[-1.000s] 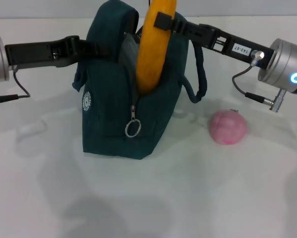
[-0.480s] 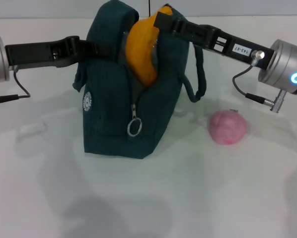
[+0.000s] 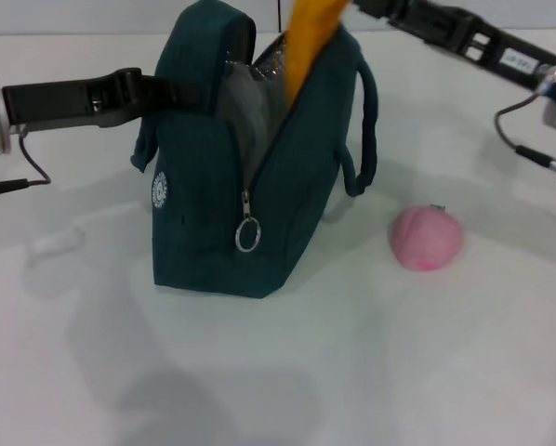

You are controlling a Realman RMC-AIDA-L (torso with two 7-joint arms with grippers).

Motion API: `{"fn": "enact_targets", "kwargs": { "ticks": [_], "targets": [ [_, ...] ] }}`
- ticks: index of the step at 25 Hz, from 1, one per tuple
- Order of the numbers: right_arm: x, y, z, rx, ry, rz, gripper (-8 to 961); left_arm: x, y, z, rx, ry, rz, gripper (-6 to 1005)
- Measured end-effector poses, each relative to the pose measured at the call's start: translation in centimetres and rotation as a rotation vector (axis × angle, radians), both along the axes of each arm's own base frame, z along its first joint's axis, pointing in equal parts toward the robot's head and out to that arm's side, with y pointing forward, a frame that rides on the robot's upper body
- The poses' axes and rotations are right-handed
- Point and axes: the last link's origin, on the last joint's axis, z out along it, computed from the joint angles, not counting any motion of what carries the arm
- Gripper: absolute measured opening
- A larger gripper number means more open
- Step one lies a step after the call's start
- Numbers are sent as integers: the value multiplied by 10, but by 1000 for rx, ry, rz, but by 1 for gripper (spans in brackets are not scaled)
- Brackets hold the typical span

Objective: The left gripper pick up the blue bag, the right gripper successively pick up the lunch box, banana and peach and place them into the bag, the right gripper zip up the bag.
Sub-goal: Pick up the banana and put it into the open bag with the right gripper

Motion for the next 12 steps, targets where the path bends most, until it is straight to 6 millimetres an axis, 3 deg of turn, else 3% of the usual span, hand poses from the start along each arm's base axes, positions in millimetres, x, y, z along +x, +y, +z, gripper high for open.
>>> {"fn": "enact_targets", "kwargs": {
  "ticks": [7,12],
  "targets": [
    [-2,1,-3,-18,-32,11,763,1,0,-1,0,-2,-4,38],
    [-14,0,-21,-79,-95,50,763,1,-1,-2,1,-3,-4,38]
  ]
}}
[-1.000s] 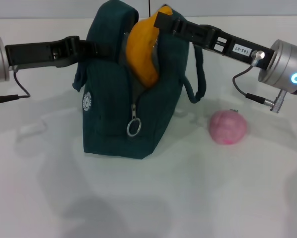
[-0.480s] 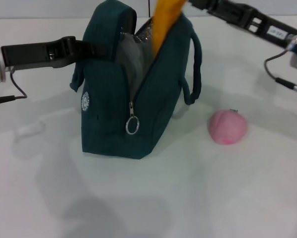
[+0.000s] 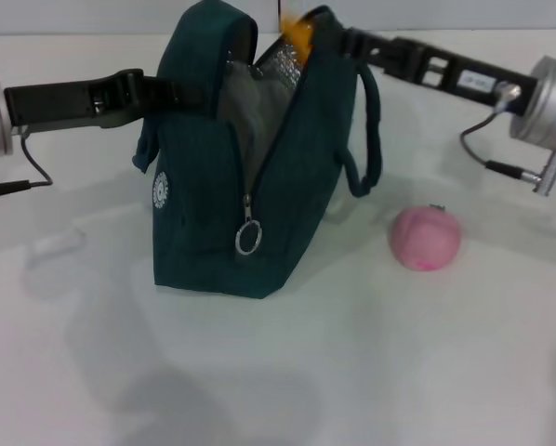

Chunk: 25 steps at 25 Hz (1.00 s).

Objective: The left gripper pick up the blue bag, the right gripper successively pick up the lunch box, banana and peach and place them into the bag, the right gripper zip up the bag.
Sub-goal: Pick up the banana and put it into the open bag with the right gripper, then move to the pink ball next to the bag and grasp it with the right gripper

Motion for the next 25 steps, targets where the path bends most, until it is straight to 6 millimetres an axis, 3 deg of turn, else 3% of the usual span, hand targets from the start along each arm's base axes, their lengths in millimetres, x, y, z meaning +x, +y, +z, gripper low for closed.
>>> {"fn": "enact_targets", "kwargs": {
  "ticks": [4,8,13,18,25],
  "targets": [
    [-8,-3,-11,-50,-54,47,763,-1,-1,0,4,4,-5,38],
    [-9,-5,-9,-45,-60,72,763,-3,-2,0,7,8,-4,38],
    [4,-10,22,61,-37,104,764,-8,-5,2,11,10,7,38],
    [32,-9,54,137,-135,78,764,-14,-7,4,23,9,18,38],
    [55,12,80,37,-566,103,764,-16,-8,2,21,9,17,38]
  ]
}}
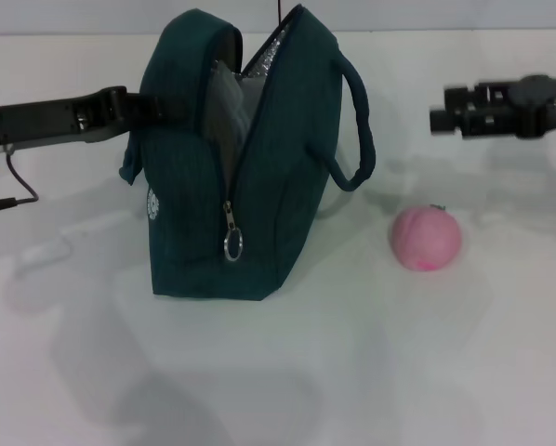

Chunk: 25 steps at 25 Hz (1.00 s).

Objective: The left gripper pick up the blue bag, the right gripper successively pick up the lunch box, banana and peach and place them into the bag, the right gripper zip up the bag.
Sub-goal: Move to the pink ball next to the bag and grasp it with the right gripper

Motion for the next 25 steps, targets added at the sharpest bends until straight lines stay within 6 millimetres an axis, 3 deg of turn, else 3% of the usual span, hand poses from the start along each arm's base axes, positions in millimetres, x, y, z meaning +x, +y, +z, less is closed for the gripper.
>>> {"fn": "enact_targets", "kwargs": {
  "ticks": [5,9,25],
  "targets": [
    [-3,5,-1,-37,-213,18,763,0,0,-2,-6,-4,4,38],
    [-4,1,-16,-63,-357,52,763,-1,1,-1,-4,-2,7,38],
    [-37,6,-60,-139,-685,174,759,-1,2,-1,2,2,7,38]
  ]
}}
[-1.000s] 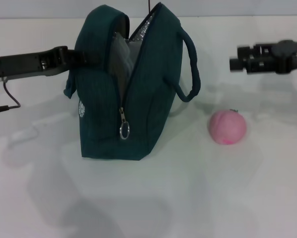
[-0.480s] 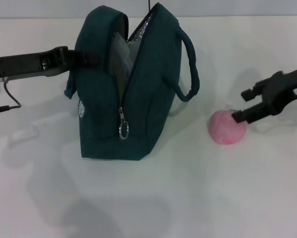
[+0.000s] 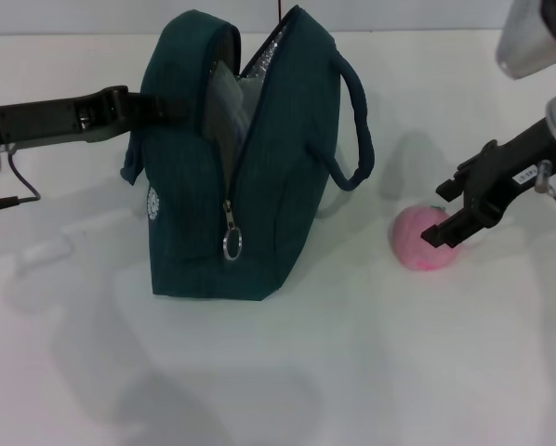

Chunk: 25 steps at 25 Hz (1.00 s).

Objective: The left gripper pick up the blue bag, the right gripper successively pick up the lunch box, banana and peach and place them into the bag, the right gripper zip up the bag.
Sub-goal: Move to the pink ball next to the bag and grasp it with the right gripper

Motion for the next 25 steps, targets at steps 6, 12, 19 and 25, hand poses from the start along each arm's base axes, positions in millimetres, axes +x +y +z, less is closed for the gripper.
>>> {"fn": "enact_targets", "kwargs": {
  "ticks": [6,12,19,25],
  "targets": [
    [-5,1,-5,-9,-24,16,757,1,0,0,0,-1,-2,38],
    [-4,3,-10,2,-44,30,759,1,1,0,0,-2,-4,38],
    [-3,3,-20,-15,-62,28,746,1,2,0,7,0,-1,38],
    [-4,3,-27,-18,-98,46,709,1,2,0,8,0,-1,38]
  ]
}}
